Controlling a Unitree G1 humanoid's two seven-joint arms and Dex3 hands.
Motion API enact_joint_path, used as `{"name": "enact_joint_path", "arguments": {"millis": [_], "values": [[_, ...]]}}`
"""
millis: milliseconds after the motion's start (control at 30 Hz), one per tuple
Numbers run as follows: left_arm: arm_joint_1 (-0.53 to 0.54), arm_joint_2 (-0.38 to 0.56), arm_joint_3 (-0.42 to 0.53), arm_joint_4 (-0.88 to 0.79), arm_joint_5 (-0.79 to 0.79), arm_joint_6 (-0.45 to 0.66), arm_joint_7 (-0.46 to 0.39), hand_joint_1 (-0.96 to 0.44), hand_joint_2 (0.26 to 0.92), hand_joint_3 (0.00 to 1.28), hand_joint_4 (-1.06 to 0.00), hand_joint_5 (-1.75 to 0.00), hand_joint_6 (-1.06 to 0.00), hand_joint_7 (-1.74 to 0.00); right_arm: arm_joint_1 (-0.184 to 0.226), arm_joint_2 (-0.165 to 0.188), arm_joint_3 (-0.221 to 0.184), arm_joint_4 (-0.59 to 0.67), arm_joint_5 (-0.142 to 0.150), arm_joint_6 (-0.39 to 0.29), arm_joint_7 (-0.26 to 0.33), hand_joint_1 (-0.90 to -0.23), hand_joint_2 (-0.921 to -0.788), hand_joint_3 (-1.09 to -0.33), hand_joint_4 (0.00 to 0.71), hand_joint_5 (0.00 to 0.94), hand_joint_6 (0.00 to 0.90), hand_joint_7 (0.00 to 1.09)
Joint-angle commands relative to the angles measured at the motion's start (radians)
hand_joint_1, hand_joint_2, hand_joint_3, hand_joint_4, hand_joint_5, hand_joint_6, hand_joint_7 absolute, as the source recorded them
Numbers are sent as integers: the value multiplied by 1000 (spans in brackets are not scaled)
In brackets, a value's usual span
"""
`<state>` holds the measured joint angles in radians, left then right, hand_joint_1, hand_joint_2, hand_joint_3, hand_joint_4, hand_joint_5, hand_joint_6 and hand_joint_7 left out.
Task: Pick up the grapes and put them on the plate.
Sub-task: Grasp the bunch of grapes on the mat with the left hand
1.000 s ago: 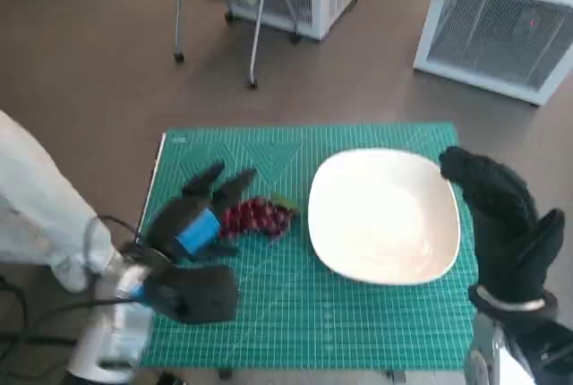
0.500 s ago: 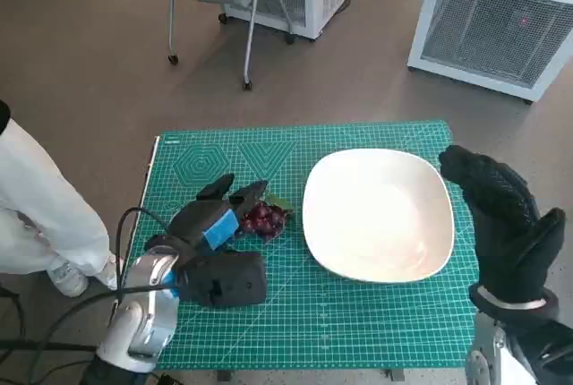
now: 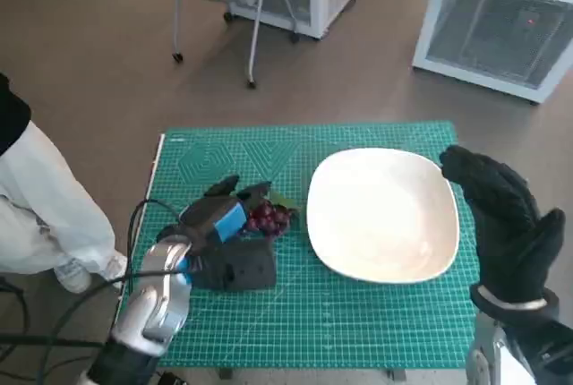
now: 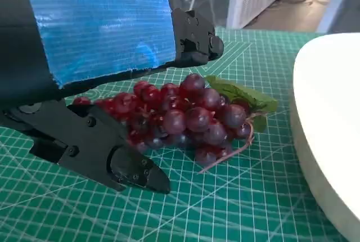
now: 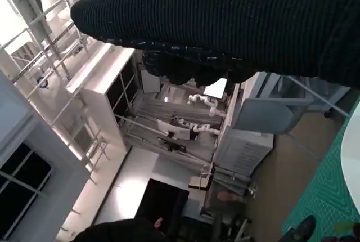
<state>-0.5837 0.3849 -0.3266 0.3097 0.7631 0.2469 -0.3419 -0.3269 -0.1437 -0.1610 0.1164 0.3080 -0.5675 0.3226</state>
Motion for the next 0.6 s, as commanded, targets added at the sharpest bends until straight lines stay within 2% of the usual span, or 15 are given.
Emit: {"name": "enact_joint_path", "arguments": {"millis": [33, 467, 600], "values": [[-70, -22, -28, 90, 10, 7, 40, -284, 738, 1, -57, -1, -262, -4, 9, 1, -2, 21, -14, 0, -1, -532, -921, -558, 450, 1, 122, 529], [-192, -72, -79, 337, 0, -3, 122, -261, 750, 5, -70, -4, -260, -1, 8, -4, -6, 25, -13, 0, -3, -532, -921, -559, 449, 0, 122, 528], [-248, -100, -95, 481, -8, -18, 143, -253, 761, 8, -91, -10, -267, -4, 16, -3, -5, 18, -9, -2, 0, -529, -921, -560, 449, 0, 122, 529]]}}
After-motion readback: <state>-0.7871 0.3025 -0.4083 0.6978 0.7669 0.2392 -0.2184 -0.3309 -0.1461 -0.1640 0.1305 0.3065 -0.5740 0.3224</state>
